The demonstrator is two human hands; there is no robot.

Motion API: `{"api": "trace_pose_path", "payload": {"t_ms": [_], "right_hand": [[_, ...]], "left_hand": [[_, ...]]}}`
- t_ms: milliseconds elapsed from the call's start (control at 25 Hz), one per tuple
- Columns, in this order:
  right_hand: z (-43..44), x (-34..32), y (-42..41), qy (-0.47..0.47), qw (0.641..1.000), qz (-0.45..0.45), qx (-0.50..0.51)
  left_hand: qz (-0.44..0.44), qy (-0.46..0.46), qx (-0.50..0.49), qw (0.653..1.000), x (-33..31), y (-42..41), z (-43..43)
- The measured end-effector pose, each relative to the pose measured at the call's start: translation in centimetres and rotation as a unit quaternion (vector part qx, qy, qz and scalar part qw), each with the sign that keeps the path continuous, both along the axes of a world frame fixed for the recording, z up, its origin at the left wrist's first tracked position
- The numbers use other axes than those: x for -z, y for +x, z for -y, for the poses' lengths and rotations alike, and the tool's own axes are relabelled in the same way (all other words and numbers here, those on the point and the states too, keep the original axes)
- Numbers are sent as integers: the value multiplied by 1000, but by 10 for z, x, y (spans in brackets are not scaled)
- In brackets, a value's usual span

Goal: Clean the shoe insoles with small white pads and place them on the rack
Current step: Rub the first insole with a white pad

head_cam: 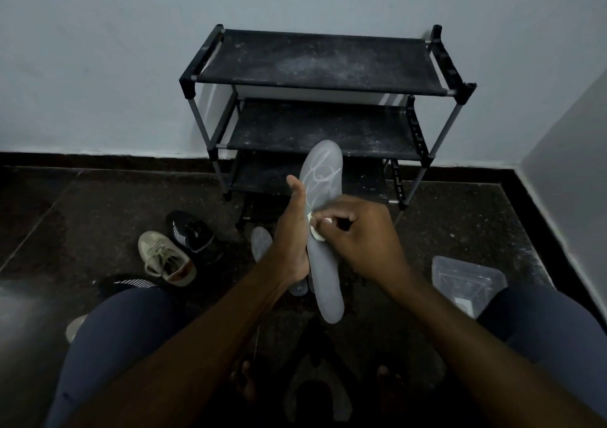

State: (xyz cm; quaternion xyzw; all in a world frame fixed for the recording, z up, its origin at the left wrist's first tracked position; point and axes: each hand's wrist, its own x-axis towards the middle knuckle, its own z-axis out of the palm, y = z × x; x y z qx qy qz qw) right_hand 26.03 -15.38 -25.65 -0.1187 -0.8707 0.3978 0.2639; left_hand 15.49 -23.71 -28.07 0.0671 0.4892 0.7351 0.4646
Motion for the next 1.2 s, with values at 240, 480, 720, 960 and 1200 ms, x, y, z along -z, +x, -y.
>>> {"api": "trace_pose_path", "payload": {"t_ms": [240, 480, 720, 960, 1200], "right_hand": [[-6, -6, -3, -8, 999, -22, 23], [-12, -1, 1, -26, 999, -15, 27], [-1, -2, 1, -9, 999, -18, -28], [-7, -4, -2, -32, 999, -38, 6], [-12, -5, 2, -22, 999, -25, -28]], "left_hand": [[13, 21, 7, 1000, -4, 8, -4], [7, 26, 11, 1000, 3, 7, -2], [9, 14, -6, 1000, -1, 8, 1], [22, 34, 0, 999, -9, 15, 1], [21, 41, 0, 999, -9, 17, 3]]}}
